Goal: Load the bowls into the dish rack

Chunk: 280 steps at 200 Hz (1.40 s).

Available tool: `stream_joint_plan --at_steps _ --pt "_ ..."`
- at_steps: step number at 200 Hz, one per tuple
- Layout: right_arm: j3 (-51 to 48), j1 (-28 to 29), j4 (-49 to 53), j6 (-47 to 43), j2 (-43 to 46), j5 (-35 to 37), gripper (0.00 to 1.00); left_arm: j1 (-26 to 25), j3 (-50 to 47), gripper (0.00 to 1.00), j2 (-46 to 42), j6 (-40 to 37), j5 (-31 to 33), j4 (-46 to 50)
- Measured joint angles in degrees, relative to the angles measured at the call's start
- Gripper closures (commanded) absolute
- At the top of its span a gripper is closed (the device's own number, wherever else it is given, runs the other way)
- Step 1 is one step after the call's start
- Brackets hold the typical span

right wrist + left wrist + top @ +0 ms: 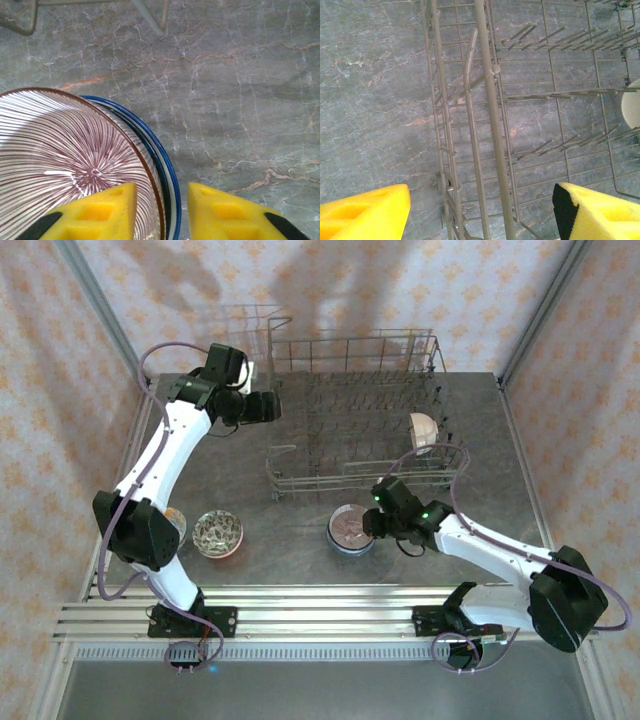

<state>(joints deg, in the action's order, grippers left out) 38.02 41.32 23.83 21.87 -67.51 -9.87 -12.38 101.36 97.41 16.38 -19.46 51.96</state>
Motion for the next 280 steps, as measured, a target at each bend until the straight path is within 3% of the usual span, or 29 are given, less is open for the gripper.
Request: stream_joint_plan --at_steps 87,280 --pt "0.42 0.17 -0.7 -0.48 -1.38 -0.04 0.91 0.0 -0.87 0.23 -0.55 0.02 0.02 -0.83" --pt "7.1 0.17 7.3 -1.99 3.15 2.47 0.97 -1.25 -1.46 0.23 -4.07 0.02 0.39 -1.05"
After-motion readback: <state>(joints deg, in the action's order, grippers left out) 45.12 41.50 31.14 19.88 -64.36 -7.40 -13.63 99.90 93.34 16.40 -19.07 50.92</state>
